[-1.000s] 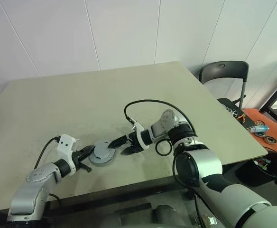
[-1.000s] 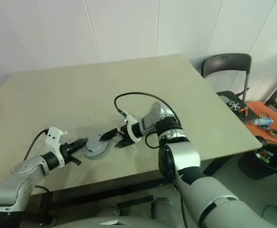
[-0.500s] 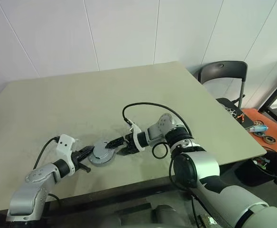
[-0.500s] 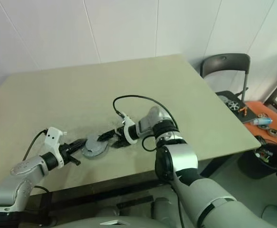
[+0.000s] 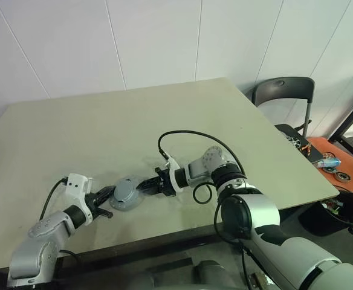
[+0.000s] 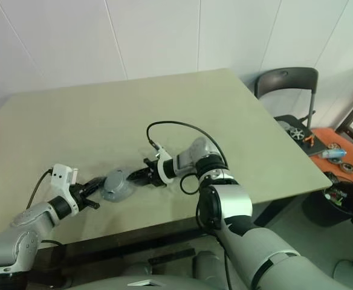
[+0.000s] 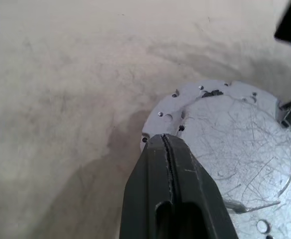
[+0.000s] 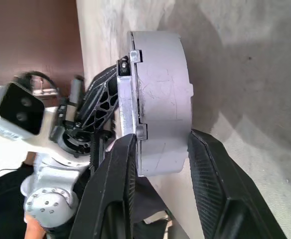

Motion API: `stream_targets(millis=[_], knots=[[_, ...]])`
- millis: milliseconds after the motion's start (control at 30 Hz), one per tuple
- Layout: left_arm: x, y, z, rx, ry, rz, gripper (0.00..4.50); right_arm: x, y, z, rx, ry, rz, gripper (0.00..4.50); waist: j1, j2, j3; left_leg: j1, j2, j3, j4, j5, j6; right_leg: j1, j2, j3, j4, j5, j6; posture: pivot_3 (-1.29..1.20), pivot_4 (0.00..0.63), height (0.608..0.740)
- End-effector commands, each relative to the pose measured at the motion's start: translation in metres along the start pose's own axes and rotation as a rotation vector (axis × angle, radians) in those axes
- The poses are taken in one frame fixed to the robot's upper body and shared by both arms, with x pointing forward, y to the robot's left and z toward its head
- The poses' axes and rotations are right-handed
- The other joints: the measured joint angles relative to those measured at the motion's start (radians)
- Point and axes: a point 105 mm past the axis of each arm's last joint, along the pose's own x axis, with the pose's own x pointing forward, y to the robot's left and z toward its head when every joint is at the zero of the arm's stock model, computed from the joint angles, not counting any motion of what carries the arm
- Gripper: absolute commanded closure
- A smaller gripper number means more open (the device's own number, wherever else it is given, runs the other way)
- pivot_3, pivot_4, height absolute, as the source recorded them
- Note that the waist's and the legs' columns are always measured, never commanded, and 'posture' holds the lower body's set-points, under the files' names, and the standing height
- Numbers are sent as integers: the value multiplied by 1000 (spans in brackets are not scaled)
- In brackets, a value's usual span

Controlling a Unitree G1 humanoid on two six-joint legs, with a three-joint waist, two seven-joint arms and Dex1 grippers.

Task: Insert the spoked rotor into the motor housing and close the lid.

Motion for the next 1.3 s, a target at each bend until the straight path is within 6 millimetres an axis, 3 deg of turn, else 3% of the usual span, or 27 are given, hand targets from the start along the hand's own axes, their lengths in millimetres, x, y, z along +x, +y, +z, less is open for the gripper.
stream_targets(millis=[33, 133, 300, 567, 767, 867, 1233, 1300], knots=[[-8, -9, 22, -74, -118, -30, 4500, -1, 27, 9, -47, -22, 79, 3298, 0, -1, 0, 0, 0, 0, 0, 0, 0, 0, 0, 0, 0, 0, 1, 0, 0, 740], [-22, 2, 22, -205, -149, 44, 4500, -3, 33, 12, -54, -31, 98, 3300, -2, -1, 0, -2, 0, 0, 0, 0, 0, -1, 0, 0, 0, 0, 1, 0, 0, 740], [-46, 16, 34, -566, -342, 17, 4500, -8, 42, 14, -67, -35, 129, 3301, 0, -2, 1, -5, 0, -1, 1, 0, 0, -4, 0, -1, 0, 0, 1, 0, 0, 740], [-63, 21, 5, -710, -363, 70, 4500, -7, 48, 13, -62, -29, 167, 3301, 3, -4, 0, -16, -1, 0, 2, 0, 0, -14, 0, 0, -1, 3, -3, 0, 0, 740], [-72, 19, 6, -803, -451, 23, 4500, -18, 63, 21, -61, -56, 231, 3301, 1, -4, 0, -16, -1, 0, 2, 0, 0, -14, 0, 0, 0, 1, -4, 0, 0, 740], [-74, 12, 8, -847, -480, -39, 3910, -23, 68, 23, -70, -62, 244, 3301, 1, -4, 0, -16, 0, 0, 2, 0, 0, -14, 0, 0, 0, 0, -3, 0, 0, 740], [-70, 3, -4, -947, -476, -181, 100, -33, 76, 26, -94, -66, 253, 3301, 0, -4, 0, -16, 0, 1, 2, 0, 0, -14, 1, 0, -1, 0, -3, 0, 0, 740], [-69, 5, -8, -961, -467, -197, 0, -33, 82, 25, -104, -57, 272, 3301, -1, -4, 0, -16, 0, 1, 2, 0, 0, -15, 1, 1, -1, 0, -3, 0, 0, 740]])
